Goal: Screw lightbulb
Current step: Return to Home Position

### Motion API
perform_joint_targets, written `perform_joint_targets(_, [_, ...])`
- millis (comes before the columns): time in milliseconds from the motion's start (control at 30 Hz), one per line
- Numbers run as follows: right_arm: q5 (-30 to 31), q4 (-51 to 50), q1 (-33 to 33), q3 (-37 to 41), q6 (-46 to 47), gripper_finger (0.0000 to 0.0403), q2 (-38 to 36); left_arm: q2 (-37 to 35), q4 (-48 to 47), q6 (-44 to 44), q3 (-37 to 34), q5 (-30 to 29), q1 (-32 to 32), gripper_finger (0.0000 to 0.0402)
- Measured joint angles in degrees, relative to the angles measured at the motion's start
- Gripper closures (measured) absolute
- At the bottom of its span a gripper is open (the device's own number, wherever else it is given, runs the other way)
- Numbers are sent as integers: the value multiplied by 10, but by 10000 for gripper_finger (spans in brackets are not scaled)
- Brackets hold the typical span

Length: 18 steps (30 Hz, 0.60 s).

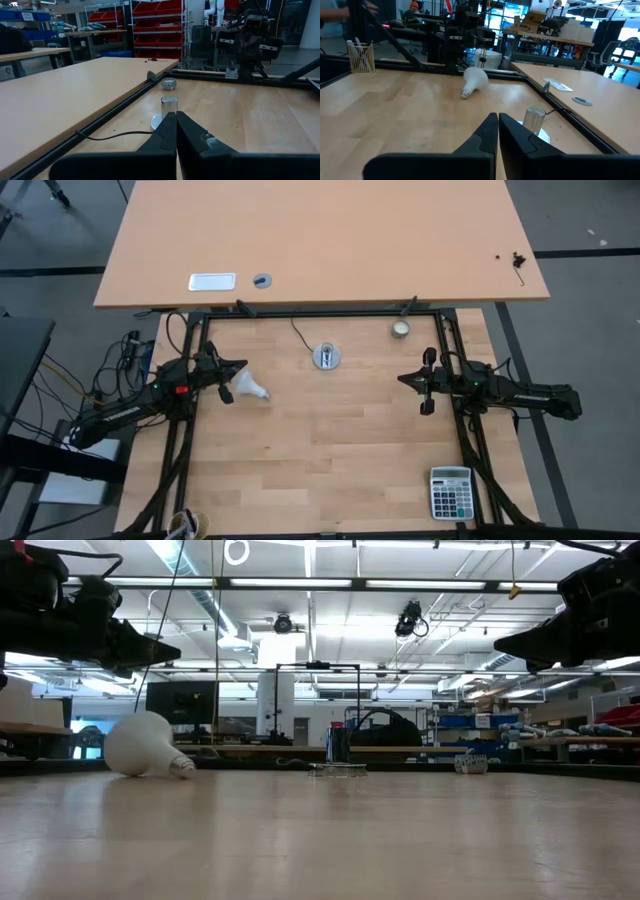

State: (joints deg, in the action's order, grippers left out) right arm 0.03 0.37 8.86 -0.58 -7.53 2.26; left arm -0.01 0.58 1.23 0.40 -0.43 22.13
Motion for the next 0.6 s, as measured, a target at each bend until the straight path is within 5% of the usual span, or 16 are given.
perform_joint_targets(600, [0, 0, 0, 0, 0, 375, 0, 0, 0, 0, 0, 0, 0, 400])
